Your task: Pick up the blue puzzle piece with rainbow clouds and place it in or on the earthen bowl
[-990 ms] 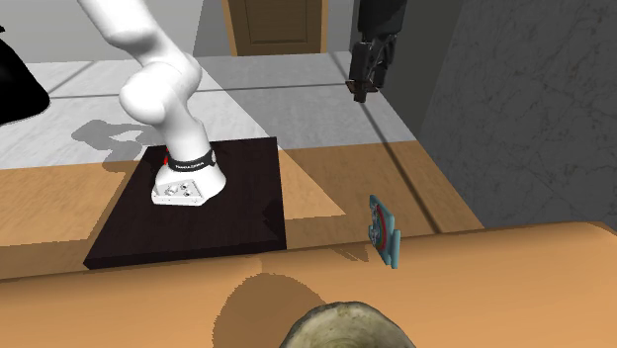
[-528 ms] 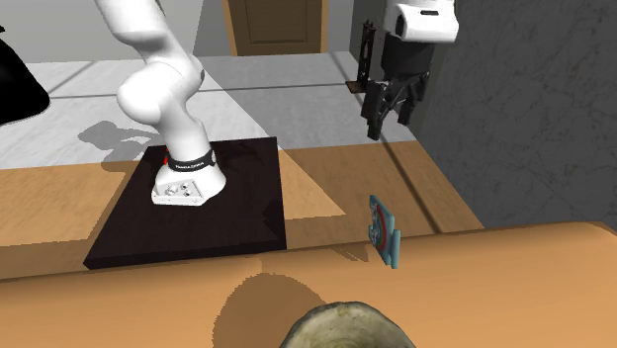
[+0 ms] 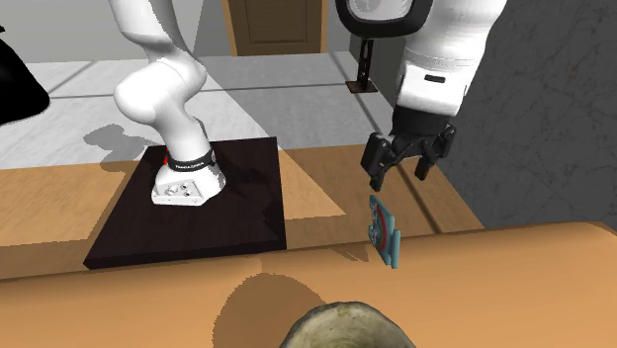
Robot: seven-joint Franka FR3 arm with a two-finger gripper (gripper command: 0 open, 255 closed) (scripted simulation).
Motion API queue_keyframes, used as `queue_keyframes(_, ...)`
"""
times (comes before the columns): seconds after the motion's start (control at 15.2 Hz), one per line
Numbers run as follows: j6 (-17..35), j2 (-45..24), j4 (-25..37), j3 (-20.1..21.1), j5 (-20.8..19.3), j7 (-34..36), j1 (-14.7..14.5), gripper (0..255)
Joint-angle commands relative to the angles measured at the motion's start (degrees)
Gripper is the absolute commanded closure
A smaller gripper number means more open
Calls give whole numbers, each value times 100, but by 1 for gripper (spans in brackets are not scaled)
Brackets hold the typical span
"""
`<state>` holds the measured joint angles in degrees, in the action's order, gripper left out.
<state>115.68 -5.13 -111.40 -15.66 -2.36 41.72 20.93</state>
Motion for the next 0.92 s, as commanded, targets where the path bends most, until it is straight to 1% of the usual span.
queue_keyframes(0.0,65,-253,163,-126,99,195,133,0)
queue_keyframes(0.2,192,-565,305,-306,249,483,327,0)
queue_keyframes(0.26,208,-603,321,-328,269,519,353,0)
queue_keyframes(0.73,739,-835,11,-315,356,460,388,0)
queue_keyframes(0.86,739,-834,11,-315,355,461,388,0)
